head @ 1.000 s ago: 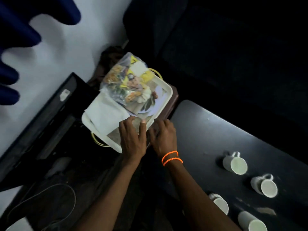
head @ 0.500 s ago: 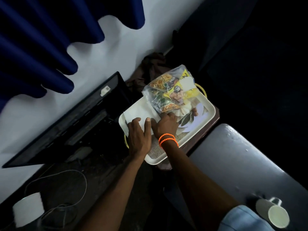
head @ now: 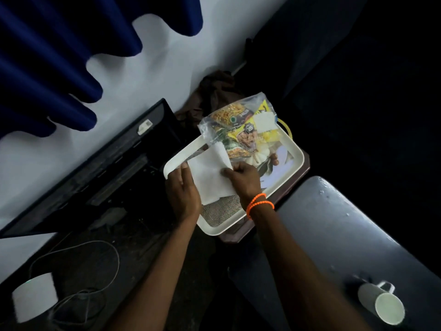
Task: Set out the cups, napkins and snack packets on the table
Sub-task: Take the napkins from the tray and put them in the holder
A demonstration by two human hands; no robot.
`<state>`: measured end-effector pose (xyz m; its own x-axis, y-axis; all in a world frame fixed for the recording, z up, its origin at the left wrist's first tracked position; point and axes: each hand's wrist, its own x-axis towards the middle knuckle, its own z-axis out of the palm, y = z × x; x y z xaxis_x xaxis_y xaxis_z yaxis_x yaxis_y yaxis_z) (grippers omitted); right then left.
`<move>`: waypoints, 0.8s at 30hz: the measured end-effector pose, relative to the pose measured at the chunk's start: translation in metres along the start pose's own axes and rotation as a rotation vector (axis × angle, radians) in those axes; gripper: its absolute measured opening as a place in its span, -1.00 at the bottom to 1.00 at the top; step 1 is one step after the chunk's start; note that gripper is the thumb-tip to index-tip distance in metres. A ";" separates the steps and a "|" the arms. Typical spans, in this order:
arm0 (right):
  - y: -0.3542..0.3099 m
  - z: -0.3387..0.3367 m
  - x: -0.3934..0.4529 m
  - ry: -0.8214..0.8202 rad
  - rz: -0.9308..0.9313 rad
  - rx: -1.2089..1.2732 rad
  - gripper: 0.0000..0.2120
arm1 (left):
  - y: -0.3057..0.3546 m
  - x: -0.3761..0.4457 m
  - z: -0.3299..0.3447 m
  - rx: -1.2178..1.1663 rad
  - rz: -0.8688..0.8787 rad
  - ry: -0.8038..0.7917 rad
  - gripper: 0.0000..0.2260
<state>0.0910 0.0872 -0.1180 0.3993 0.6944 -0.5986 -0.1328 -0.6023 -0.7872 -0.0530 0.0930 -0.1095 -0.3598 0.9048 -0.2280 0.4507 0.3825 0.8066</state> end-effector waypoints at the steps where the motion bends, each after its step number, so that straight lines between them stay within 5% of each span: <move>1: 0.002 -0.012 -0.003 -0.014 0.050 0.105 -0.79 | 0.001 -0.002 0.003 -0.066 -0.121 -0.017 -0.49; 4: 0.009 -0.039 -0.012 -0.111 0.164 0.383 -0.75 | 0.007 -0.010 0.010 -0.454 -0.549 -0.165 -0.51; 7: 0.015 -0.069 -0.023 -0.179 0.203 0.524 -0.84 | 0.013 -0.025 0.017 -0.644 -0.704 -0.491 -0.45; 13: 0.030 -0.122 -0.048 -0.233 0.198 0.429 -0.91 | 0.020 -0.044 0.041 -0.748 -0.669 -1.031 -0.34; 17: 0.039 -0.152 -0.063 -0.217 0.186 0.387 -0.61 | 0.029 -0.065 0.058 -0.482 -0.541 -1.098 -0.66; 19: 0.042 -0.164 -0.072 -0.209 0.178 0.418 -0.62 | 0.034 -0.076 0.064 -0.368 -0.423 -1.083 -0.81; 24: 0.056 -0.199 -0.091 -0.060 0.134 0.382 -0.65 | 0.052 -0.110 0.078 -0.201 -0.334 -1.145 -0.64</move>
<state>0.2282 -0.0880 -0.0785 0.3032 0.6485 -0.6983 -0.5119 -0.5073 -0.6933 0.0740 0.0284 -0.0850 0.5433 0.4478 -0.7102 0.3017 0.6853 0.6629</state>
